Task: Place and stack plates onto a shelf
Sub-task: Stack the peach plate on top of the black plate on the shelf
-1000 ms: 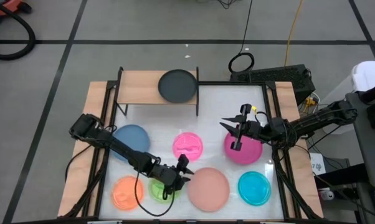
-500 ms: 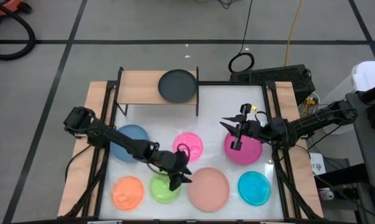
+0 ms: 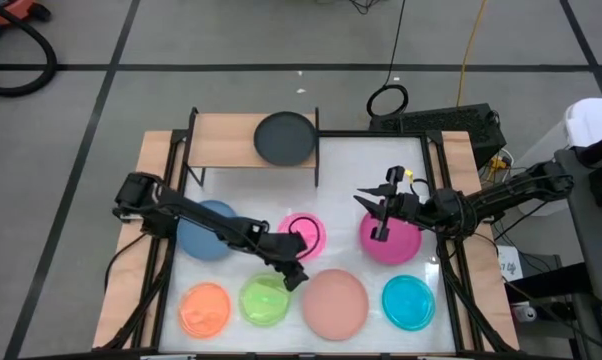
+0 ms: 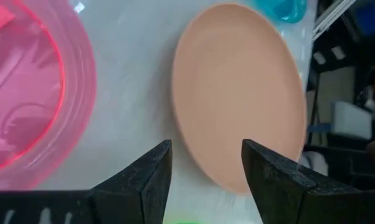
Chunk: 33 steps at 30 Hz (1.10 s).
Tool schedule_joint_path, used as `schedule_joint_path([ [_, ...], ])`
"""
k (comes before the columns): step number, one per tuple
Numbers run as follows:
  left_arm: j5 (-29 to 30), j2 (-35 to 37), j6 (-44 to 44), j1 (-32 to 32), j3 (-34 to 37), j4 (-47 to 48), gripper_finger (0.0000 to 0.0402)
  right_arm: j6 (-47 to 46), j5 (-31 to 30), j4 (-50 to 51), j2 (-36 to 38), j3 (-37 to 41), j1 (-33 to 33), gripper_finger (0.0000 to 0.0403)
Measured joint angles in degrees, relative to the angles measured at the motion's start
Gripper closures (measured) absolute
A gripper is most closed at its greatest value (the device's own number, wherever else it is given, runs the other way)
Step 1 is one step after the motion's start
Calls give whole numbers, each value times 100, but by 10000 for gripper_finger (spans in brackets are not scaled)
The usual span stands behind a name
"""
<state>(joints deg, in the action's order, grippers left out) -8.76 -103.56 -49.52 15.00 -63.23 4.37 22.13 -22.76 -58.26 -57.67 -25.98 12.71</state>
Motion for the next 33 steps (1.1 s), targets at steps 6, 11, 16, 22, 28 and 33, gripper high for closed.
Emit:
schedule_joint_path([
  [6,-176,-414,271,13,-769,854,204,-22,-5,25,2,0,0,332],
  [11,-123,-650,287,13,-963,876,204,-44,0,66,0,0,0,332],
  [16,-121,-951,57,13,-956,770,204,-44,0,114,0,2,0,332],
  [22,-121,-1187,-22,13,-965,435,204,-44,-25,119,1,1,0,332],
  [28,-16,-1289,149,60,-957,456,220,-44,-149,157,0,2,-2,332],
  [33,-23,-1286,308,79,-952,473,316,-44,-147,152,0,2,-1,332],
])
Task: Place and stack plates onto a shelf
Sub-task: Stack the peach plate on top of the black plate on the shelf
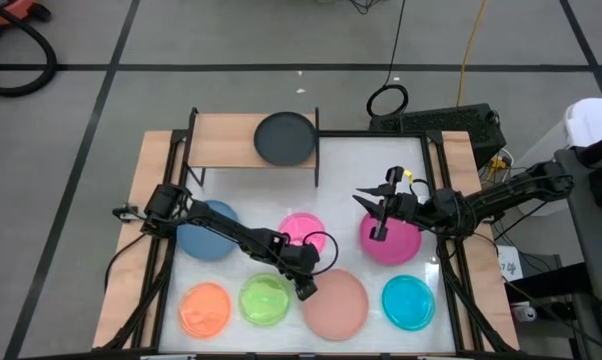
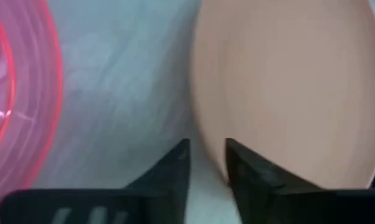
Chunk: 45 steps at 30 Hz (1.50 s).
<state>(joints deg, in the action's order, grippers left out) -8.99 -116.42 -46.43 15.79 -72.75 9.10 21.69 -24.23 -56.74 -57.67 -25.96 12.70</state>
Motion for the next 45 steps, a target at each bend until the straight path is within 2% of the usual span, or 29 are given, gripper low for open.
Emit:
schedule_joint_path([
  [3,-27,0,99,-1,0,-55,378,-2,0,-6,0,0,1,332],
  [4,-62,2,154,-1,-3,-52,386,-1,0,-3,0,0,0,332],
  [14,-61,26,288,-24,-4,-293,390,-1,0,0,0,2,0,332],
  [20,-656,98,472,-196,-240,-211,392,3,0,-16,0,2,1,332],
  [24,-874,419,824,-367,-712,453,392,-47,1,-187,4,4,0,332],
  [31,-91,1266,1907,-649,-1384,2162,392,-85,-9,-193,245,4,-1,332],
  [37,675,2038,2505,-1146,-1576,3709,392,-126,-306,-96,560,9,10,332],
  [41,1209,2598,2897,-1690,-1576,4163,392,-148,-303,-30,614,9,10,332],
  [45,1947,3026,3424,-2426,-1576,3815,392,-141,-352,-1,605,9,-27,332],
])
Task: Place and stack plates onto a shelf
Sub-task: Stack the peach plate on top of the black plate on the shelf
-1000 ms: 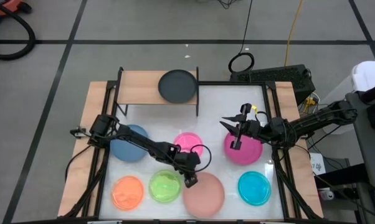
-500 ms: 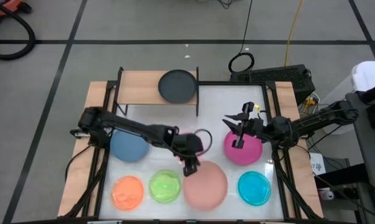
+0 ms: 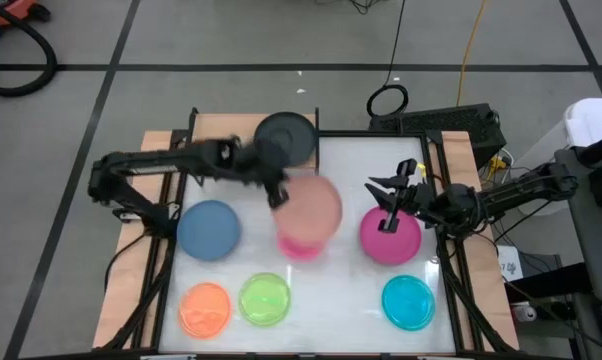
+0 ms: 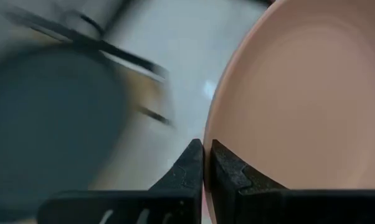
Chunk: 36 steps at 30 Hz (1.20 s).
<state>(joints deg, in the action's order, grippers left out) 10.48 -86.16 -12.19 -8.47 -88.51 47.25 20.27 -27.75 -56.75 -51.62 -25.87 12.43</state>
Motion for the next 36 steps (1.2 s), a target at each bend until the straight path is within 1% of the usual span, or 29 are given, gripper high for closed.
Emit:
schedule_joint_path([
  [1,127,55,185,-223,-10,-112,392,-2,-68,2,0,0,-5,332],
  [3,185,134,421,-694,-15,-281,392,16,-212,7,-2,0,-7,332],
  [7,132,107,461,-1771,-15,-193,392,252,-252,11,-2,0,-38,332],
  [9,-241,44,341,-2287,-15,-177,392,281,-255,12,-2,0,-73,332],
  [13,-1272,-25,148,-3077,0,-191,392,293,-253,90,-2,0,-161,332],
  [15,-1514,-7,138,-3330,0,-281,392,293,-253,197,-2,-1,-215,332],
  [21,-1968,-22,143,-3798,-2,-82,392,293,-251,387,-4,-2,-440,332],
  [24,-2132,-209,127,-3870,-11,2,392,284,-250,385,-4,-2,-570,332],
  [26,-2301,-378,119,-3945,-83,276,392,166,-250,385,-6,-2,-656,332],
  [29,-2395,-783,144,-3950,-750,825,392,-37,-246,387,-7,-2,-783,332],
  [31,-2376,-1086,169,-3923,-1315,1423,392,-159,-240,385,-7,-2,-853,332],
  [36,-2134,-1717,288,-3737,-2563,2486,392,-289,-230,385,-7,-2,-965,332],
])
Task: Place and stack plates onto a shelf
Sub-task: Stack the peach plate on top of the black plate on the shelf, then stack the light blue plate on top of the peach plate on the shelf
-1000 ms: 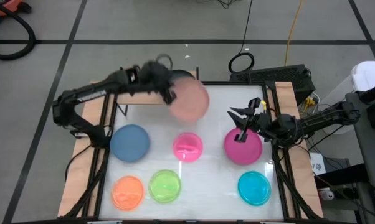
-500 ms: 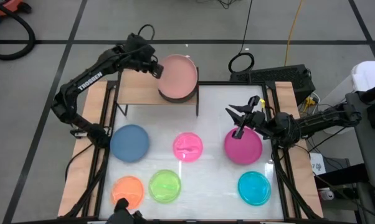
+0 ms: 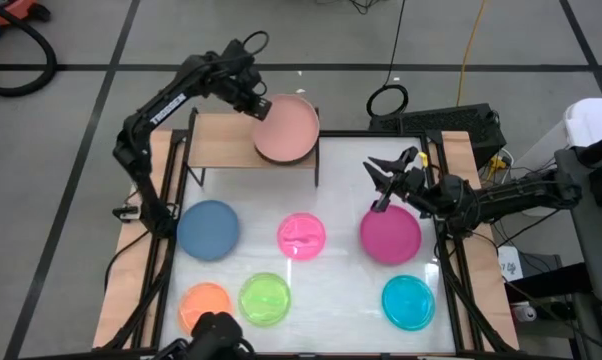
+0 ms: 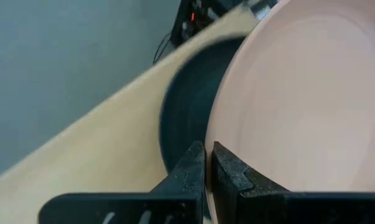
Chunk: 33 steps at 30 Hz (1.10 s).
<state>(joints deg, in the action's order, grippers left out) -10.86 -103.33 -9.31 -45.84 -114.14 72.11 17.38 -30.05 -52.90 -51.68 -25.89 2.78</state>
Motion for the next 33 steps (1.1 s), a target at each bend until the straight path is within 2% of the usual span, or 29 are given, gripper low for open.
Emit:
schedule_joint_path([
  [3,276,-164,-30,118,-318,175,392,-18,1,2,0,0,-19,332],
  [7,356,-247,-88,218,-324,177,392,-22,3,130,1,-4,-19,332],
  [22,987,-332,-213,278,80,16,368,-340,8,203,0,-4,-17,332],
  [33,1243,-332,193,288,82,18,364,-325,10,203,1,-4,-17,332],
])
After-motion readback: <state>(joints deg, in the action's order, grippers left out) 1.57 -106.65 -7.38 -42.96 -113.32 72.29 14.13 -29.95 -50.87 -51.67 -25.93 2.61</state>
